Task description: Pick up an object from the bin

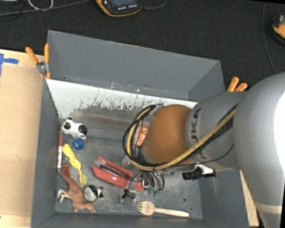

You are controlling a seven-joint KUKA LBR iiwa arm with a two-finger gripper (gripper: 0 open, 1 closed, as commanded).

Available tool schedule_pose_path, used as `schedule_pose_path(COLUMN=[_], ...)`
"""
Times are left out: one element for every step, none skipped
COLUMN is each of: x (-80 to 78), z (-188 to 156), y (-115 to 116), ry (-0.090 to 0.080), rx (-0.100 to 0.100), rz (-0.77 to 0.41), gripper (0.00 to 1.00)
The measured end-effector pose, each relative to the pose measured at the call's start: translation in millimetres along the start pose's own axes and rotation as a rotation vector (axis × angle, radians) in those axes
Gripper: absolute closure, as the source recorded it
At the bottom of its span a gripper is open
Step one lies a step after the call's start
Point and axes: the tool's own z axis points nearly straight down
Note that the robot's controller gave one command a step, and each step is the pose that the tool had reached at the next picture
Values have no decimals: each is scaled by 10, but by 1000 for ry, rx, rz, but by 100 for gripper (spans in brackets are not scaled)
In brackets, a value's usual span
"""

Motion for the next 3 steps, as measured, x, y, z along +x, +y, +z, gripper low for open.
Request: schedule_pose_path(x=[124, 124, 133], z=[-17, -17, -80], y=[81, 81, 79], ry=[-4, -4, -2], rx=[-3, -3, -3], rz=[155, 156, 156], gripper=[100, 100, 100])
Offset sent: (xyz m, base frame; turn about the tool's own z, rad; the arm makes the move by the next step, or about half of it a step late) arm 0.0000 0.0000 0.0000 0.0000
